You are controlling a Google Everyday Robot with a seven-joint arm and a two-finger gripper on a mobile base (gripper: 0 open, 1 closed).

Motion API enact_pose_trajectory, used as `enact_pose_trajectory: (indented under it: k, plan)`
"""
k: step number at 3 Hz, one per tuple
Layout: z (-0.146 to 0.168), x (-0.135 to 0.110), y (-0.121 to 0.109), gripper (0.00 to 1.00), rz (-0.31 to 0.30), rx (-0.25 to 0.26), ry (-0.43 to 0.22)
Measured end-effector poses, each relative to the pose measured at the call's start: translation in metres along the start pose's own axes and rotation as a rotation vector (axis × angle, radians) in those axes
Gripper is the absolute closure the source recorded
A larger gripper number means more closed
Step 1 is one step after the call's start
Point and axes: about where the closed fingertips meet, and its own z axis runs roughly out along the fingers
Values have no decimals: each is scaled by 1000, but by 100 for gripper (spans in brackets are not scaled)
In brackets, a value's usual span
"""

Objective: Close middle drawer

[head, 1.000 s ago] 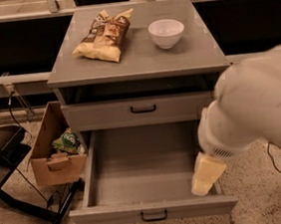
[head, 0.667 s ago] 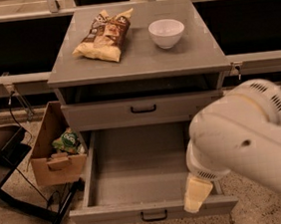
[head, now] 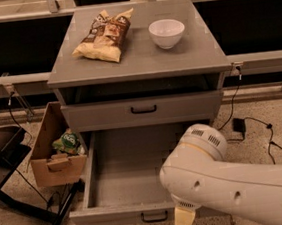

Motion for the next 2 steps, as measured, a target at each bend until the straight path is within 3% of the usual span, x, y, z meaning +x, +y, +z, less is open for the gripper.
enact_pose_trajectory:
  k: [2]
  plan:
    - [4, 2, 2, 0, 36, -2, 9]
